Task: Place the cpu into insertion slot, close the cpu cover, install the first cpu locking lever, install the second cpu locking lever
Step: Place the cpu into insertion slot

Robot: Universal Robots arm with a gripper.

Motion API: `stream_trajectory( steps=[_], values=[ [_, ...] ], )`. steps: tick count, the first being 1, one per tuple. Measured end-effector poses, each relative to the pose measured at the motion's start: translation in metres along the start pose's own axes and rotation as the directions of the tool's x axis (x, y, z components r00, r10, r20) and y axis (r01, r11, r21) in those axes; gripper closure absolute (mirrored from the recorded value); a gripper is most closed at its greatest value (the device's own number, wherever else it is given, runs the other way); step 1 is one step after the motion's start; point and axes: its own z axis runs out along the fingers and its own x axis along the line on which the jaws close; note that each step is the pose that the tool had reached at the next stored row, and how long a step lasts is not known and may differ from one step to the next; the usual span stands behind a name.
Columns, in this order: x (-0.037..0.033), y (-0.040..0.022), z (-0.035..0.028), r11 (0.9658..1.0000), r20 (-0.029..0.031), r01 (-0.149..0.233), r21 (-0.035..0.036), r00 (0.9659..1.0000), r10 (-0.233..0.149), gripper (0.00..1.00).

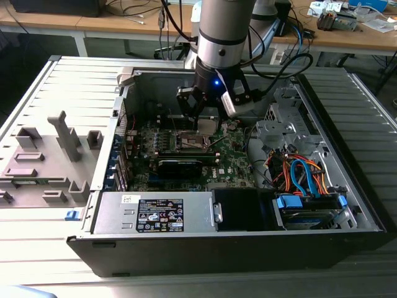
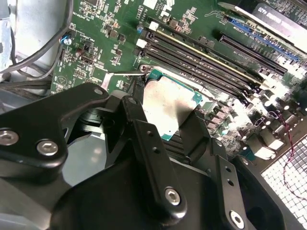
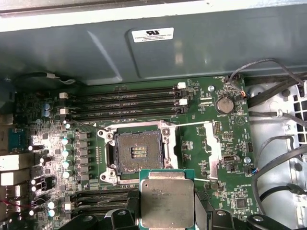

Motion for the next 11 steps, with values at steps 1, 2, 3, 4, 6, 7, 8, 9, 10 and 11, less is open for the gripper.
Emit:
stream_trajectory(
  steps=[1, 2, 3, 4, 6, 7, 8, 9, 10, 11],
  values=[
    [0.0000, 0.0000, 0.0002, 1.0000, 0.0003, -0.005, 0.0005, 1.0000, 0.005, 0.45],
    [0.0000, 0.0000, 0.0003, 1.0000, 0.0006, -0.008, 0.0010, 1.0000, 0.008, 0.45],
    [0.0000, 0.0000, 0.0004, 0.9999, 0.0007, -0.010, 0.0013, 0.9999, 0.010, 0.45],
    [0.0000, 0.0000, 0.0006, 0.9999, 0.0008, -0.012, 0.0016, 0.9999, 0.012, 0.45],
    [0.0000, 0.0000, 0.0008, 0.9999, 0.0011, -0.016, 0.0022, 0.9999, 0.016, 0.45],
    [0.0000, 0.0000, 0.0009, 0.9998, 0.0013, -0.018, 0.0026, 0.9998, 0.018, 0.45],
    [0.0000, -0.0001, 0.0013, 0.9997, 0.0016, -0.023, 0.0034, 0.9997, 0.022, 0.45],
    [0.0000, -0.0001, 0.0015, 0.9997, 0.0018, -0.025, 0.0037, 0.9997, 0.025, 0.45],
    [0.0000, -0.0001, 0.0018, 0.9996, 0.0019, -0.027, 0.0039, 0.9996, 0.027, 0.45],
    [0.0000, -0.0001, 0.0020, 0.9996, 0.0021, -0.029, 0.0042, 0.9996, 0.029, 0.45]
  ],
)
